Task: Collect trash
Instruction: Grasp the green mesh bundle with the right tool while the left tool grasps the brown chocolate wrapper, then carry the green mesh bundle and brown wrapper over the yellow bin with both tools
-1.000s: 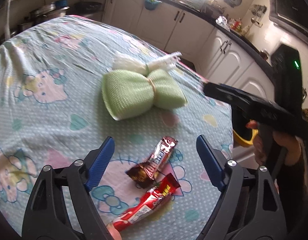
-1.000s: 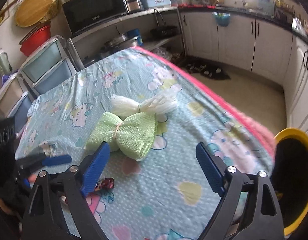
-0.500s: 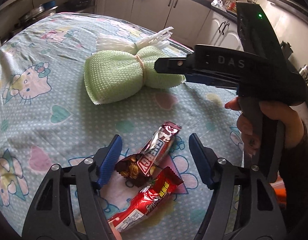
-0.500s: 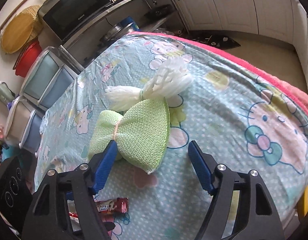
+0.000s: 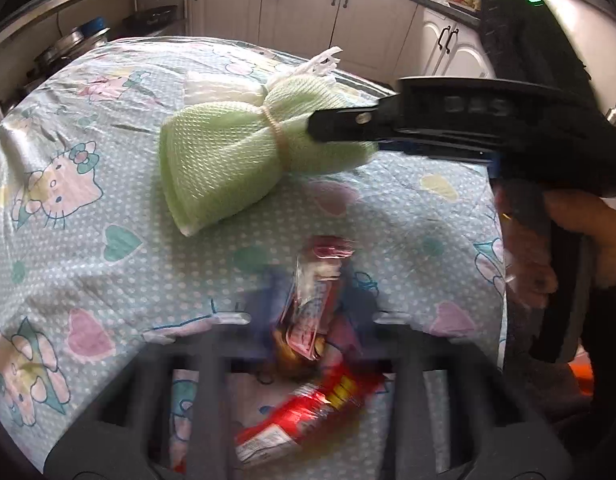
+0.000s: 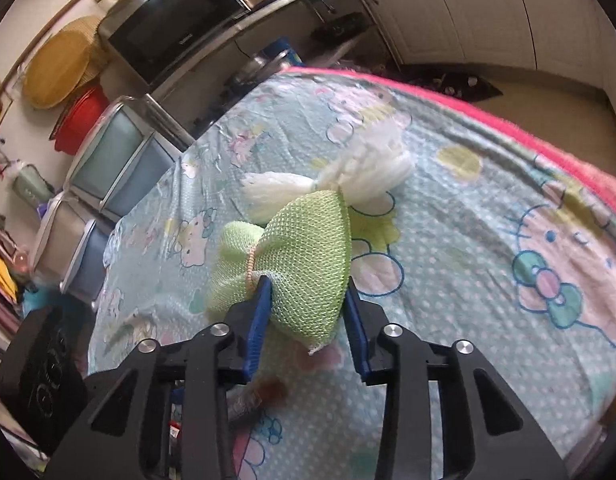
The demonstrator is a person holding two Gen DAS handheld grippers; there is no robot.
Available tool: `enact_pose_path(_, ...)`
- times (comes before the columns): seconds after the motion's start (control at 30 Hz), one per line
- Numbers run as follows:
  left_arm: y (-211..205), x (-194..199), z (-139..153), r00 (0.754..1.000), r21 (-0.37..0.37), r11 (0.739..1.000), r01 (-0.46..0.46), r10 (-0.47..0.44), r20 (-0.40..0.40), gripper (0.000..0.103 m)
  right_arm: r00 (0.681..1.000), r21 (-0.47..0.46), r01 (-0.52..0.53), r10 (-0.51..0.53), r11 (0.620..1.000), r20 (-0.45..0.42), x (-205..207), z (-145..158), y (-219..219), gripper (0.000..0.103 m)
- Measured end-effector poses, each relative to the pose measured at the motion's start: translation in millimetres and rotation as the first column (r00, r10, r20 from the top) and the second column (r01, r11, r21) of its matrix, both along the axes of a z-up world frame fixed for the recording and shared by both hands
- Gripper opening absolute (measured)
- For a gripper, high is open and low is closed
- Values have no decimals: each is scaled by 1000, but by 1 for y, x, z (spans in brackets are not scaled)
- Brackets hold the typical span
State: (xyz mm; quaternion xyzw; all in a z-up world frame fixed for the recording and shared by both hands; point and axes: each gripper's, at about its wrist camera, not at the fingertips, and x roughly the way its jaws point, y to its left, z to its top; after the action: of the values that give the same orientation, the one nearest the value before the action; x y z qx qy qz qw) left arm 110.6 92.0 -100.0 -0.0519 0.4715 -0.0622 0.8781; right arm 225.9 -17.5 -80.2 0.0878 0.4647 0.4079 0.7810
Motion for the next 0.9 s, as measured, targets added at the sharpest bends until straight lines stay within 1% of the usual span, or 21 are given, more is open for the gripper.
enact_pose_path(0.1,1,-1,2,1000,-5,1000,2,-2,4,15,998,-5,2,-2,1000,65,-11,15,-8,30)
enact_pose_path(0.23,4,-4,7,1000,-14,1000,-9,9,29,10,992,9,14,-15,1000,122,-19,32,-20,28)
enact_pose_path(0.43,5,-5,24,997,-8,1000,-14,15,78,7,978,30,50,-55,998,201,-30,58,-47,28)
enact_pose_path(0.63,-1,-4,45,992,-3,1000,-7,7,128,6,957,39,77,-85,996,279,-41,82,-69,27)
enact_pose_path(0.9,-18,5,70,983,-7,1000,13,-12,184,5,934,71,134,-150,988,323,-47,101,-104,27)
